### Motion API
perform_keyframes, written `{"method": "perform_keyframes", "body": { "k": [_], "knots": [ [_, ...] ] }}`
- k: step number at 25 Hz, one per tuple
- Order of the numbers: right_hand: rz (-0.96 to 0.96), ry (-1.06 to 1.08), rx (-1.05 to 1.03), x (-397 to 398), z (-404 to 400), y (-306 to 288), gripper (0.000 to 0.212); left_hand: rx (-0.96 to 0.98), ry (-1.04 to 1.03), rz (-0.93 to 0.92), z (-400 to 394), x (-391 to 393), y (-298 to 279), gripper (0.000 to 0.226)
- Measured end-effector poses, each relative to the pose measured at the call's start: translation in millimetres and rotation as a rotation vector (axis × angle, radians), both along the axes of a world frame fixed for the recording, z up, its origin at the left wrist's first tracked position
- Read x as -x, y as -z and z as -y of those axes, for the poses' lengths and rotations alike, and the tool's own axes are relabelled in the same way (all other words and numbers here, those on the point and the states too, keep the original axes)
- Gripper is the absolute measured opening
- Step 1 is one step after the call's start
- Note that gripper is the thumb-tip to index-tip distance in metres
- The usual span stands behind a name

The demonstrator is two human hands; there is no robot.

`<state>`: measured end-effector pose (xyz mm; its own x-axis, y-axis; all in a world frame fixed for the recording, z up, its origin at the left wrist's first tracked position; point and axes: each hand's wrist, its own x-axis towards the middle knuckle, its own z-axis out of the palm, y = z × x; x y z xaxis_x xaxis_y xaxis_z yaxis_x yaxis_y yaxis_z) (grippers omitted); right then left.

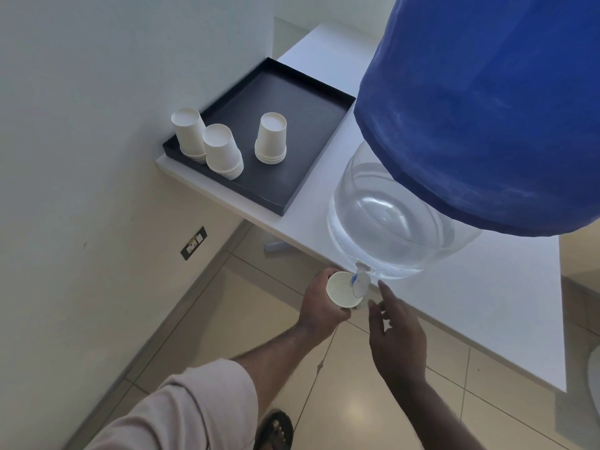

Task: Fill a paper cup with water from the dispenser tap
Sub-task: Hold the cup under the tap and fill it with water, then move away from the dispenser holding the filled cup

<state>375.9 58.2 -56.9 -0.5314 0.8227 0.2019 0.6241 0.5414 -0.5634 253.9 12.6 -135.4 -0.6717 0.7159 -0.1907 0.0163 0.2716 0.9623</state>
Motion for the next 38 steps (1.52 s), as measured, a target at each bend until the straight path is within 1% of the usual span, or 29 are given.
{"method": "perform_keyframes", "body": {
  "k": [2,5,7,9,13,17,20,26,29,34,36,38],
  "knots": [
    [-0.068,0.074,0.178,4,0,3,0.034,0.001,0.004,0.023,0,1,-1,0.067],
    [-0.089,0.144,0.52,15,-9,12,0.035,0.001,0.01,0.065,-1,1,0,0.066],
    [-0.128,0.193,0.649,20,-12,20,0.032,-0.007,0.022,0.08,-1,2,1,0.064],
    [-0.185,0.266,0.726,23,-14,23,0.027,-0.017,0.034,0.1,0,4,3,0.063],
    [-0.225,0.357,0.776,29,-19,26,0.026,-0.004,0.116,0.121,4,9,11,0.067],
    [-0.23,0.385,0.818,33,-18,33,0.026,0.029,0.186,0.141,13,15,22,0.073],
    [-0.227,0.384,0.838,30,-13,40,0.022,0.045,0.187,0.133,21,15,26,0.072],
    [-0.281,0.379,0.848,15,3,42,0.025,0.058,0.215,0.079,33,7,29,0.069],
    [-0.32,0.39,0.831,4,11,38,0.026,0.048,0.223,0.047,37,-3,20,0.066],
    [-0.422,0.419,0.823,-18,19,20,0.028,0.051,0.262,0.014,40,-21,-10,0.069],
    [-0.461,0.444,0.816,-29,22,9,0.029,0.073,0.298,-0.024,41,-28,-25,0.069],
    [-0.495,0.469,0.803,-40,24,-5,0.035,0.074,0.345,-0.095,38,-36,-43,0.07]
  ]
}}
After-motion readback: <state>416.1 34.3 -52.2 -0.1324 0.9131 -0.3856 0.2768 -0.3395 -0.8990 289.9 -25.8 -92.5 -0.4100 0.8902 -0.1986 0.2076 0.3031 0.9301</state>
